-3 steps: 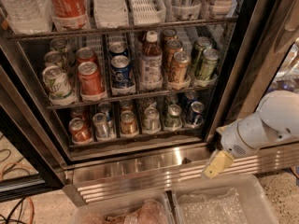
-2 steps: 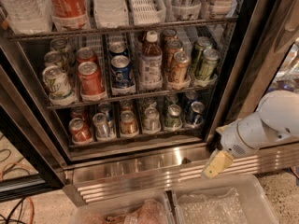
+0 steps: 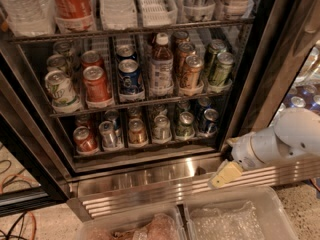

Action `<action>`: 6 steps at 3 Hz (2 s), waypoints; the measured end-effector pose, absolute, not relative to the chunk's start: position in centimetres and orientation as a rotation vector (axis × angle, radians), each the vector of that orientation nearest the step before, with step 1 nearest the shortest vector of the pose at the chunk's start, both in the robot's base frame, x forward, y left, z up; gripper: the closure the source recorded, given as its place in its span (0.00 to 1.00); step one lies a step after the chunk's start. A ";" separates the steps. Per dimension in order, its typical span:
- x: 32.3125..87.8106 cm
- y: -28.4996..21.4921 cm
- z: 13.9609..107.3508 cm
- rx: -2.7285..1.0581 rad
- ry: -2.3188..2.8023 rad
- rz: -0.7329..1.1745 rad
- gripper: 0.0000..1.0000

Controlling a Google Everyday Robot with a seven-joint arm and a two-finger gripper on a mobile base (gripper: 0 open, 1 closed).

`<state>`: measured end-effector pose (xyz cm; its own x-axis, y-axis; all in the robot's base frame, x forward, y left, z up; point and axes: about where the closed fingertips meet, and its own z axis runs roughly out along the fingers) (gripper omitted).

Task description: Pick pepsi can from bottom shelf of fridge

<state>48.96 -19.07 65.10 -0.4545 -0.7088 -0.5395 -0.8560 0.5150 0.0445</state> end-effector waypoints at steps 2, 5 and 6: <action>51.5 -19.2 64.1 -0.949 2.221 0.420 0.00; 54.6 -18.2 64.2 -0.830 2.133 0.396 0.00; 55.5 -16.8 61.5 -0.733 2.107 0.443 0.00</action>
Offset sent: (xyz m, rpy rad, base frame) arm 0.0477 -0.0101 -0.0038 0.2001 -0.3007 -0.3902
